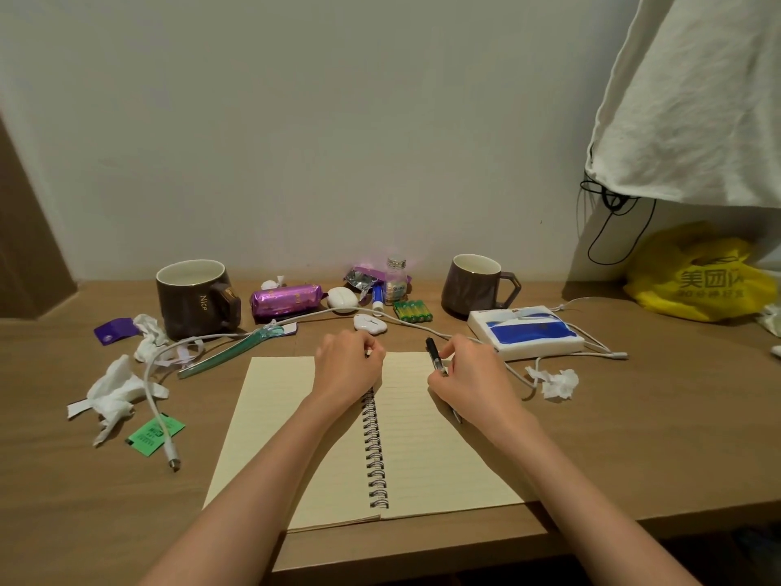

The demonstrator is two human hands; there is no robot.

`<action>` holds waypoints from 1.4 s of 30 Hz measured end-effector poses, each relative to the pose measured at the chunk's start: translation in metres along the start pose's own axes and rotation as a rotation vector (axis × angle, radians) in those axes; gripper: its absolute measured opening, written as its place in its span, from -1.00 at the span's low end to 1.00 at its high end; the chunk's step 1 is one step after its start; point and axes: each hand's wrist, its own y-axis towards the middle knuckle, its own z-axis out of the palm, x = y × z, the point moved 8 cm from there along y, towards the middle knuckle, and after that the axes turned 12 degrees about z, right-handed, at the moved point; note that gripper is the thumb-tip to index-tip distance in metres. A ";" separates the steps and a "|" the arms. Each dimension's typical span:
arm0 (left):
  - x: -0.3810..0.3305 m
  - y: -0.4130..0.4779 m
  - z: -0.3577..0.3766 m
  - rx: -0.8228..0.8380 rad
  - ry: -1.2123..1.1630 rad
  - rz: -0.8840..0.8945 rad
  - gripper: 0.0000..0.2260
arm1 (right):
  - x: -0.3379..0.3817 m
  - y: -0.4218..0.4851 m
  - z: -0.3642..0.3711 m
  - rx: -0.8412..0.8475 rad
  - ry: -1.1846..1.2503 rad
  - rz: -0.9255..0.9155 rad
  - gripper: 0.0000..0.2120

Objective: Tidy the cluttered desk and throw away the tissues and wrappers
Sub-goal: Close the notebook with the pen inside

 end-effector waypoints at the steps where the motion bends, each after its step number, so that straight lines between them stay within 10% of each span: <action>1: -0.001 0.000 -0.001 -0.003 -0.001 0.003 -0.82 | 0.001 -0.001 0.000 -0.007 -0.007 -0.008 -0.70; 32: 0.056 -0.066 -0.092 0.419 0.329 0.031 0.15 | -0.009 -0.046 0.031 0.123 -0.189 -0.193 -0.50; 42: 0.075 -0.061 -0.103 0.413 0.261 -0.010 -0.27 | -0.009 -0.047 0.032 0.129 -0.210 -0.208 -0.50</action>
